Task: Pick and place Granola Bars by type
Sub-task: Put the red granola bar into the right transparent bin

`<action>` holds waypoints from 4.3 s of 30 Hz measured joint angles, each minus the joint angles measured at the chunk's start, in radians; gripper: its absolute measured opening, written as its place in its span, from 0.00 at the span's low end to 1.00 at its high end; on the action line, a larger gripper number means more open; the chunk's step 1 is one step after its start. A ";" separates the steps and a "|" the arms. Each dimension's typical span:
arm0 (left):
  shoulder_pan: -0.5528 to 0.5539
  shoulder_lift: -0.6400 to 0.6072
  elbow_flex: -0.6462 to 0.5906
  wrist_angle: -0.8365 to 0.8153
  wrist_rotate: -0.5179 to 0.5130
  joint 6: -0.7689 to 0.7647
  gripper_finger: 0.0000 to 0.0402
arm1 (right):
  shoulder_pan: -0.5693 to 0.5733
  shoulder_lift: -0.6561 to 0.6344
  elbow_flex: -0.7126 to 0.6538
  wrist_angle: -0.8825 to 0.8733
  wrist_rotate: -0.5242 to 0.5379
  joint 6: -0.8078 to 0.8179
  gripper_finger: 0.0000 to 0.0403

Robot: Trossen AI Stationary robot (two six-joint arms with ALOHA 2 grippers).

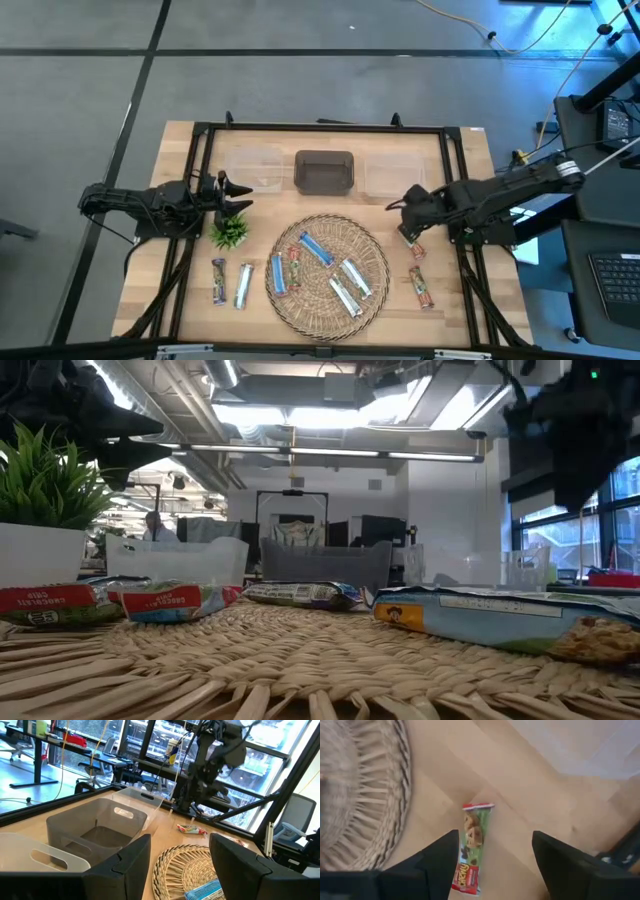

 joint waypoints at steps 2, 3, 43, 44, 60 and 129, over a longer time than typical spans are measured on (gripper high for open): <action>0.000 0.000 0.000 0.000 0.000 0.000 0.48 | 0.016 0.008 -0.045 0.062 -0.012 0.030 0.63; 0.000 0.000 0.000 0.000 0.000 0.000 0.49 | 0.024 0.014 -0.068 0.100 -0.016 0.045 0.63; 0.000 0.000 0.000 0.000 -0.009 0.000 0.49 | 0.043 0.273 -0.241 0.412 -0.129 0.039 0.26; 0.000 0.000 0.000 0.000 -0.008 0.000 0.49 | 0.043 0.273 -0.236 0.411 -0.129 0.037 0.25; 0.000 0.000 0.000 0.001 -0.008 0.000 0.48 | -0.046 0.224 0.092 0.281 0.007 -0.174 0.24; 0.000 0.000 0.000 0.015 -0.082 0.000 0.49 | -0.553 0.204 -0.172 0.639 0.215 -0.904 0.34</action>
